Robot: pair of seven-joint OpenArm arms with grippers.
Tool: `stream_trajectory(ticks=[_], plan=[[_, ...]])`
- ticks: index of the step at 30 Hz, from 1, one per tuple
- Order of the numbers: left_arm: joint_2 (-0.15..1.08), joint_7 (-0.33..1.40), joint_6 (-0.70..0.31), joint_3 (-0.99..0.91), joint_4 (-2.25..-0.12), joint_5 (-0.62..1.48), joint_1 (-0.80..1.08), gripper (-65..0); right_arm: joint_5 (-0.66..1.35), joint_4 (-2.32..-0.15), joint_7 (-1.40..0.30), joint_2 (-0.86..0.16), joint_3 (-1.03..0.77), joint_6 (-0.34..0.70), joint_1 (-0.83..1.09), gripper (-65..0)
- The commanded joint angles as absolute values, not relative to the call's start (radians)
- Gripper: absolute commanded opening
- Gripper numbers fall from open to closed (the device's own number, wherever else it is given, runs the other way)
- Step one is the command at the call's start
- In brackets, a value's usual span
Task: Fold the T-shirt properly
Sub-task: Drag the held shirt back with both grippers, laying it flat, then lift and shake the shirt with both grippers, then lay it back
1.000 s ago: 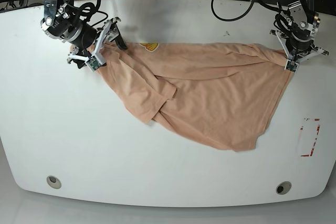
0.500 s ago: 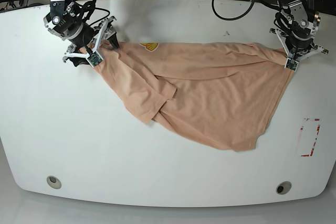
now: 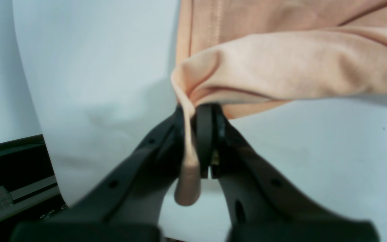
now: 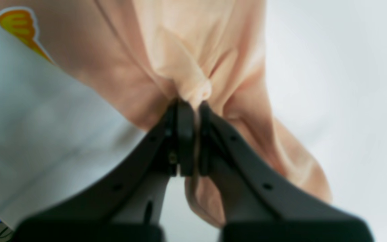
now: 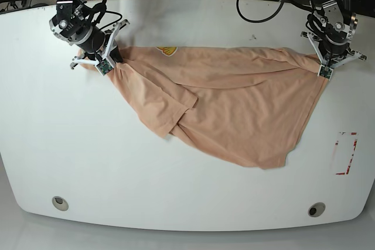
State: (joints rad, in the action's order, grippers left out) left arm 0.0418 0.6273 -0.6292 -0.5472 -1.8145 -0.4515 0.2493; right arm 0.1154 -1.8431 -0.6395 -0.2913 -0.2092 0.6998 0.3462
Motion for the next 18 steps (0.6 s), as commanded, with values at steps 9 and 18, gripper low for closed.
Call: stream_trajectory(ticks=[9, 18], plan=[[0.051, 0.615, -0.619, -0.53, -1.856, -0.449, 0.236, -65.0, 0.131, -1.982, -0.622, -0.196, -0.378, 0.698, 0.374, -65.0], [0.044, 0.621, -0.616, -0.406, -1.873, -0.544, 0.076, -65.0, 0.127, -1.972, -0.819, -0.203, -0.432, 0.698, 0.139, -65.0]])
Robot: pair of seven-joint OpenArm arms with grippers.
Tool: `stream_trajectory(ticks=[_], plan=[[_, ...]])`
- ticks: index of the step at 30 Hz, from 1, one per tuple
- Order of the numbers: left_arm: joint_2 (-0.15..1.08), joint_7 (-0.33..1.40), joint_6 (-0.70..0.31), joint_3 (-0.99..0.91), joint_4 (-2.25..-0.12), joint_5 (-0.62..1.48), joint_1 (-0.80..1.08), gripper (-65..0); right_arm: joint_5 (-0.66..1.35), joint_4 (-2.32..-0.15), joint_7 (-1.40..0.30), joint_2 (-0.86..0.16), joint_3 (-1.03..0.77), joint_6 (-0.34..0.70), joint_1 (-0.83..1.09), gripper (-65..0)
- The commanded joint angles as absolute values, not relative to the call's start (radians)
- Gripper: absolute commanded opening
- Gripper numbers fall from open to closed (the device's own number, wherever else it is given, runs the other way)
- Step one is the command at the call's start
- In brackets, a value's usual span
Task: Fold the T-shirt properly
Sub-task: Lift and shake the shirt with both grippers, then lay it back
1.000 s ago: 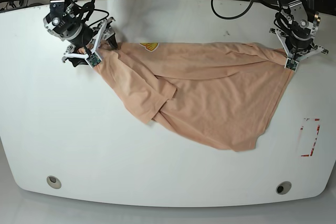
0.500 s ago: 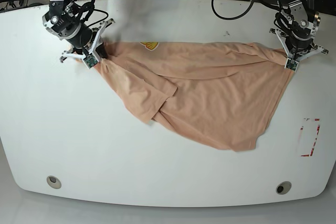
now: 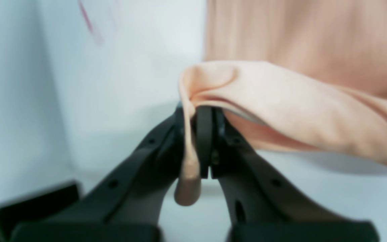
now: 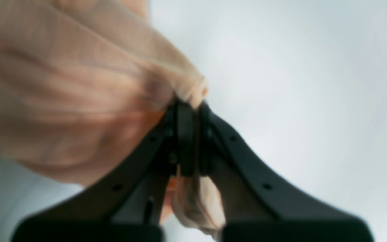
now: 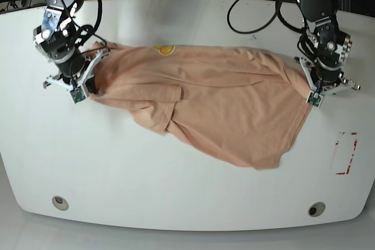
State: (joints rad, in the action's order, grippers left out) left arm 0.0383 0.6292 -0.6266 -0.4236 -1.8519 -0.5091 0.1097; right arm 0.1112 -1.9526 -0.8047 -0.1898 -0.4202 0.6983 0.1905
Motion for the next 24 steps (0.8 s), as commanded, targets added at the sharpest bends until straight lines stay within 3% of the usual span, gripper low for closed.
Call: stream_trajectory(ticks=[1, 12, 24], plan=[[0.041, 0.621, -0.616, -0.387, -1.873, -0.572, 0.054, -65.0, 0.127, -1.972, -0.842, -0.216, -0.435, 0.698, 0.107, -65.0], [-0.027, 0.757, -0.615, -0.338, -1.871, -0.71, -0.246, -65.0, 0.127, -1.859, -1.004, -0.285, -0.427, 0.698, -0.249, -65.0], [-0.005, 0.885, -0.613, -0.22, -1.871, -0.75, -0.484, -65.0, 0.128, -1.627, -1.021, -0.404, -0.303, 0.698, -0.602, -65.0]])
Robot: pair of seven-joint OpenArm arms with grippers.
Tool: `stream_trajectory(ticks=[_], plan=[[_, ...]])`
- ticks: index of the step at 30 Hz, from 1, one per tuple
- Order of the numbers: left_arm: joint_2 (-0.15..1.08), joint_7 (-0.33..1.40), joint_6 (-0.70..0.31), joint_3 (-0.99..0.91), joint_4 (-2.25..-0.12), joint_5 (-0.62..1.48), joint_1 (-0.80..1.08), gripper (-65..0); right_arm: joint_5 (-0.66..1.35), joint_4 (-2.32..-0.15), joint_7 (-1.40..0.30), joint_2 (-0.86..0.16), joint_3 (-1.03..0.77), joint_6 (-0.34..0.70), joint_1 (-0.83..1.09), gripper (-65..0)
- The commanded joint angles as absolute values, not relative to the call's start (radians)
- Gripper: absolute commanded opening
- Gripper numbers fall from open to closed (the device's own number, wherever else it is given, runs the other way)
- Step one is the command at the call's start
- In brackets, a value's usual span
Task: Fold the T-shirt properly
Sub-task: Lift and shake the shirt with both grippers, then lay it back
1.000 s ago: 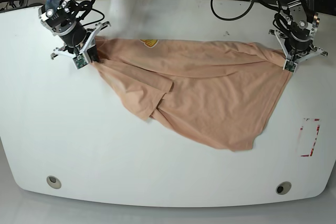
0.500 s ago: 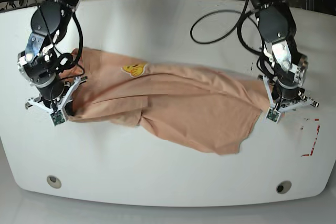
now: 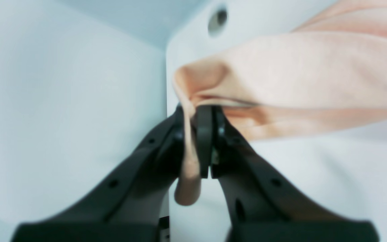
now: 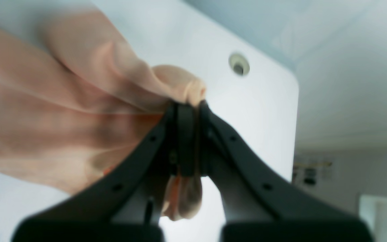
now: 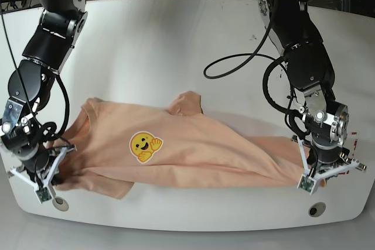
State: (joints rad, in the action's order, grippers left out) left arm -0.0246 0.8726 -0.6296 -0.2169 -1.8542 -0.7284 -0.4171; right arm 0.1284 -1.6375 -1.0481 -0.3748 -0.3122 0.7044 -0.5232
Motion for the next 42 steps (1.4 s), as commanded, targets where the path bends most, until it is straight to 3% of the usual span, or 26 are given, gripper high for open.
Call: stream_trajectory(ticks=[1, 15, 23, 34, 42], plan=[[-0.005, 0.889, -0.613, -0.22, -1.868, -0.75, -0.515, -65.0, 0.128, -1.601, -1.021, -0.404, -0.289, 0.698, -0.647, -65.0], [-0.012, 0.891, -0.613, -0.223, -1.801, -0.825, -0.858, -65.0, 0.127, -1.429, -1.033, -0.444, -0.101, 0.698, -1.115, -65.0], [-0.013, 0.891, -0.618, -0.226, -1.804, -0.819, -0.869, -65.0, 0.134, -1.438, -1.09, -0.473, -0.131, 0.698, -1.152, -65.0], [0.016, 0.886, -0.618, -0.226, -1.903, -0.69, -0.519, -65.0, 0.136, -1.604, -1.102, -0.469, -0.34, 0.698, -0.751, -65.0], [0.03, 0.86, -0.611, -0.278, -1.916, -0.57, -0.196, -65.0, 0.136, -1.685, -1.098, -0.358, -0.507, 0.698, -0.389, -65.0]])
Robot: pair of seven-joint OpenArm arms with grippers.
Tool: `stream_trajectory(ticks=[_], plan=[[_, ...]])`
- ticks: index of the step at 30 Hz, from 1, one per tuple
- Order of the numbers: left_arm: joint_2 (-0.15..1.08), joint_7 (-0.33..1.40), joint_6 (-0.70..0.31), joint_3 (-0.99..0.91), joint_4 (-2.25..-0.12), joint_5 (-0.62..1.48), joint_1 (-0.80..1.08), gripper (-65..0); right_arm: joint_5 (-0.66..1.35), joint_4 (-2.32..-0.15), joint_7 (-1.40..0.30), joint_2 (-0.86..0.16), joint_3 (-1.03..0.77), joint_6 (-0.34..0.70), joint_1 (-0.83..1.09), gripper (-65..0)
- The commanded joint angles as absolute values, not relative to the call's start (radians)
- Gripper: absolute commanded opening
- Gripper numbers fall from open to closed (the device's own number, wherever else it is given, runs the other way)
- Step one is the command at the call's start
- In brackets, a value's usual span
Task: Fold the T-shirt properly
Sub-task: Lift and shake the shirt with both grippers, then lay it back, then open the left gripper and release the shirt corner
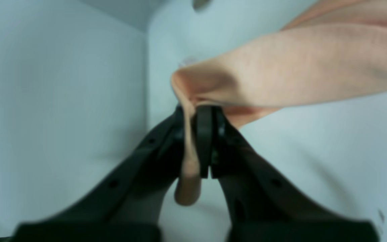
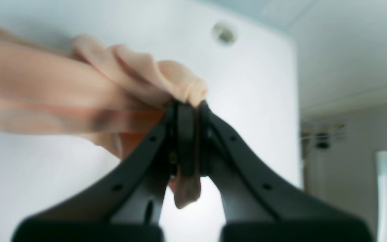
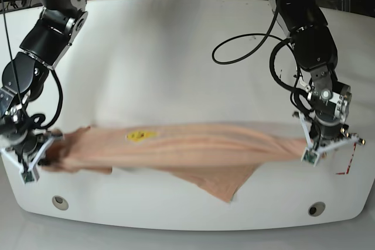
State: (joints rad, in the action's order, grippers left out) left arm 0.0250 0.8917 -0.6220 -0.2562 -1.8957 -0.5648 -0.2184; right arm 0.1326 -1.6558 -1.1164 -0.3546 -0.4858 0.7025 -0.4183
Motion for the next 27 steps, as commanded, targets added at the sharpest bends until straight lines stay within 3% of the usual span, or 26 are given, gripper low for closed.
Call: stream_trajectory(ticks=[1, 11, 27], plan=[[0.03, 0.839, -0.611, -0.292, -1.913, -0.57, -0.17, -65.0, 0.136, -1.692, -1.098, -0.343, -0.516, 0.698, -0.357, -65.0], [0.024, 0.654, -0.616, -0.424, -1.906, -0.568, 0.119, -65.0, 0.136, -1.839, -1.098, -0.22, -0.601, 0.698, -0.041, -65.0], [0.042, 0.622, -0.618, -0.561, -1.874, -0.418, 0.348, -65.0, 0.136, -1.951, -1.098, -0.09, -0.602, 0.698, 0.213, -65.0]])
